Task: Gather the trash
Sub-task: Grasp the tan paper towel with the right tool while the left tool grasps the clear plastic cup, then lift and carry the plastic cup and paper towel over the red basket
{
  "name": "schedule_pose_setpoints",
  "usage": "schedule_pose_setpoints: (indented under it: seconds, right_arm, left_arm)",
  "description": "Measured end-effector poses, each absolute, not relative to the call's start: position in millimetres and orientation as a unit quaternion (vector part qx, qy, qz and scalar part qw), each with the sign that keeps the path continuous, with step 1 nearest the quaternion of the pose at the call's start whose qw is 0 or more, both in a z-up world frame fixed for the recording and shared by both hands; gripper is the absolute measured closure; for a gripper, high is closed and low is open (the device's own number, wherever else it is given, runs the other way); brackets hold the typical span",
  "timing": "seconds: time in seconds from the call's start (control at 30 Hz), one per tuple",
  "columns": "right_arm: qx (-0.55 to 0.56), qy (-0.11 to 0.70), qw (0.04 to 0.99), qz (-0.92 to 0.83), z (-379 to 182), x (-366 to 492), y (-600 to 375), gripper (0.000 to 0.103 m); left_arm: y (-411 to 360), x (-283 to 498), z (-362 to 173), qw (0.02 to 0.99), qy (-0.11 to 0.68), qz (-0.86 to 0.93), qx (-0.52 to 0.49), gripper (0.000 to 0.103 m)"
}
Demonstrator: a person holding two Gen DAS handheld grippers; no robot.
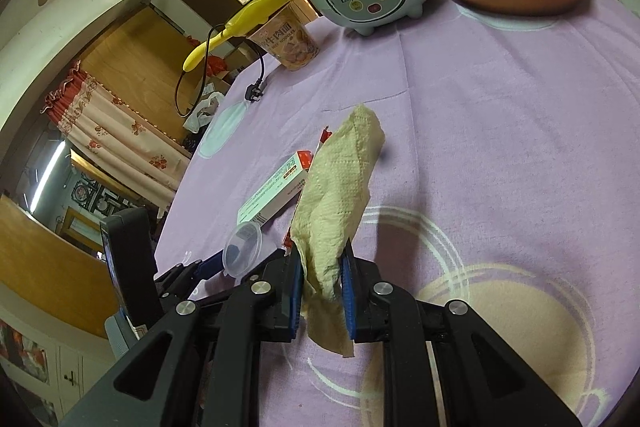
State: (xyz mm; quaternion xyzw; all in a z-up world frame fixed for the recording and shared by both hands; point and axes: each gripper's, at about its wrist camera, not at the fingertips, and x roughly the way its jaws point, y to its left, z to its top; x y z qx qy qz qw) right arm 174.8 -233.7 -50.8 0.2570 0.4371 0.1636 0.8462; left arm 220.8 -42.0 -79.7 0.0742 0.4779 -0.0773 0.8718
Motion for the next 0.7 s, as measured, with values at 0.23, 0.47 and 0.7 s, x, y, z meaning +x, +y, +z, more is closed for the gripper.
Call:
schedule_pose_setpoints:
  seconds: [0.23,0.47,0.7]
  right_arm:
    - [0.251,0.438,0.848,0.165,-50.7,173.1,-230.9,0.084]
    - [0.243,0.447,0.846,0.161,-54.6,175.0,-228.0,0.084]
    - [0.234,0.442,0.851,0.161,-51.5,172.1,-225.8,0.084]
  left_arm:
    - [-42.4,210.3,-71.5,0.877,0.468,-0.078,0.08,0.049]
    - [-41.8,197.4,-61.4,0.881,0.46,-0.087,0.071,0.049]
    - [-40.9,177.0,-49.5,0.886,0.448,-0.099,0.063,0.05]
